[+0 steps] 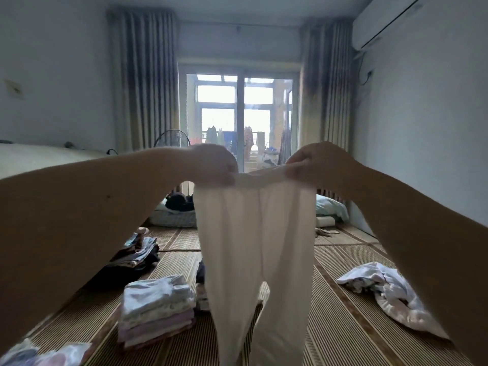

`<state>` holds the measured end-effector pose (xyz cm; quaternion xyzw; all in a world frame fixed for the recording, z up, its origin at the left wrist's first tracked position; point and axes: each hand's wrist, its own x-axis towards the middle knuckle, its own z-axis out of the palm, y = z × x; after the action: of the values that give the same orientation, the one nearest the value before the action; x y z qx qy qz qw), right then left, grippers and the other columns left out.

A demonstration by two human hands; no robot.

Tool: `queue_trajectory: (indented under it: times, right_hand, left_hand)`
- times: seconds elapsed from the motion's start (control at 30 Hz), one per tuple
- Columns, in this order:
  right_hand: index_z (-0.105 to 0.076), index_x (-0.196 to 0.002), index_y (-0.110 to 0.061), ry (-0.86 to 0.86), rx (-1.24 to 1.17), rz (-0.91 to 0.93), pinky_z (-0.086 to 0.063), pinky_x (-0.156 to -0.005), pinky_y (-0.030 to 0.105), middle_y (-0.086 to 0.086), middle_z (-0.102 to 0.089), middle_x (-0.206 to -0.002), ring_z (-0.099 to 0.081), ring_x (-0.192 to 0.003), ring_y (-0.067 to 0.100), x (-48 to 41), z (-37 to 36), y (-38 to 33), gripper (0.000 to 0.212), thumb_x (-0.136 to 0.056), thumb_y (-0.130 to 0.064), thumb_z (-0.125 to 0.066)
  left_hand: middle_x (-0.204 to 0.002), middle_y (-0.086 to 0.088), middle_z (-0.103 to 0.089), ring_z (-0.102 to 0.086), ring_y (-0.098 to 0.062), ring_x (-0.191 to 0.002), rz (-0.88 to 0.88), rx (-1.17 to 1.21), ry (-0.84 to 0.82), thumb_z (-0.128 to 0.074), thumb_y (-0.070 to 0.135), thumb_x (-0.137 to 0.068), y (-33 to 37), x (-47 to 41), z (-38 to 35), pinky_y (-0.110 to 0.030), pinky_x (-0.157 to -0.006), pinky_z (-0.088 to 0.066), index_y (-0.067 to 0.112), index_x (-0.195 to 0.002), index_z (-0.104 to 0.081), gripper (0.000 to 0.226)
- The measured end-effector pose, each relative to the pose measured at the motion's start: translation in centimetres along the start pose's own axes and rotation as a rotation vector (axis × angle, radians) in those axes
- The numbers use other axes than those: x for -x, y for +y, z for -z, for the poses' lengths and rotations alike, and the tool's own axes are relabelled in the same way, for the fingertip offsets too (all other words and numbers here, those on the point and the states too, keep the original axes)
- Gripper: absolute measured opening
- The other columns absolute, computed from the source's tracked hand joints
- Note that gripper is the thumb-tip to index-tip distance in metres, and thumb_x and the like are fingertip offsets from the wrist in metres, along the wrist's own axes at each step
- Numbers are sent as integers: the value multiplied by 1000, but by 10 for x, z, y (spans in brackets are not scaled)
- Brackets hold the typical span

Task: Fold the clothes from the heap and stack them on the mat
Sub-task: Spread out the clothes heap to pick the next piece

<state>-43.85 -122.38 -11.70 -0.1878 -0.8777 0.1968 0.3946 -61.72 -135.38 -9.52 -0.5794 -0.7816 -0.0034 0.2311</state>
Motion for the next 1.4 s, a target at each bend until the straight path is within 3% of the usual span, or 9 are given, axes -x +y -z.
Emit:
queue_trajectory:
  times: [0.2, 0.33, 0.43, 0.53, 0.73, 0.9, 1.2, 1.3, 1.4]
  right_hand:
    - [-66, -91, -28, -36, -350, -54, -57, -80, 35, 0, -67, -97, -66, -86, 15, 11, 9, 26, 23, -78, -10, -74]
    - [-74, -88, -18, -43, -472, -111, -52, -88, 50, 7, -73, -90, -67, -80, 20, 20, 8, 40, 14, -78, -7, -73]
    - [-76, -86, -16, -100, -487, -128, -55, -85, 51, 10, -74, -90, -70, -82, 26, 27, 8, 48, 10, -79, -9, -71]
    - [-74, -89, -10, -158, -572, -177, -53, -88, 55, 17, -72, -97, -68, -91, 36, 35, 11, 57, 9, -82, -10, -69]
    - [-71, -86, -15, -277, -721, -142, -51, -82, 38, 4, -68, -90, -65, -87, 18, 54, 20, 73, 12, -76, -22, -69]
    - [-69, -73, -21, -336, -835, -147, -51, -72, 35, 0, -64, -78, -63, -76, 17, 62, 31, 79, 13, -66, -27, -77]
    - [-65, -72, -20, 59, -604, -133, -49, -59, 35, 3, -64, -69, -60, -63, 21, 52, 27, 71, 15, -81, -8, -70]
    - [-64, -95, -24, 70, -440, -113, -54, -58, 22, 1, -67, -85, -65, -72, 13, 44, 32, 77, 26, -77, -9, -76]
    - [-65, -81, -16, 48, -288, -196, -41, -41, 11, -7, -63, -63, -56, -43, -3, 33, 29, 91, 18, -72, -9, -79]
  left_hand:
    - [-74, 14, -58, -58, -3, -66, -72, 387, 4, -52, 10, -93, 11, 20, 6, -19, -60, -45, 33, -117, -62, 35]
    - [-75, -2, -59, -50, -14, -65, -103, 834, -163, -50, -11, -88, 40, 31, 2, -25, -65, -43, 13, -104, -66, 33]
    - [-71, 2, -57, -50, -10, -64, -99, 959, -233, -61, 17, -91, 65, 35, -6, -21, -65, -40, 12, -82, -66, 11]
    - [-65, 6, -55, -50, -7, -60, -68, 752, -63, -70, 38, -83, 84, 28, -18, -20, -58, -38, 17, -66, -62, 27]
    - [-89, -1, -60, -53, -10, -75, -198, 805, 125, -64, 0, -75, 100, 18, -20, -12, -54, -40, 14, -80, -59, 15]
    - [-126, 3, -59, -53, 22, -91, -235, 991, 149, -54, -13, -74, 107, 14, -17, -13, -74, -49, 22, -75, -49, 36]
    - [-114, -17, -62, -61, -36, -104, 67, 1227, 102, -67, -2, -83, 112, 1, -30, -52, -96, -48, 11, -120, -57, 40]
    - [-92, -14, -64, -60, -26, -86, 189, 1023, 72, -63, 7, -86, 106, -9, -41, -37, -78, -52, -1, -98, -67, 15]
    - [-68, -3, -50, -42, -12, -53, 282, 1069, -18, -65, 9, -88, 106, -25, -56, -20, -43, -34, 1, -95, -65, 11]
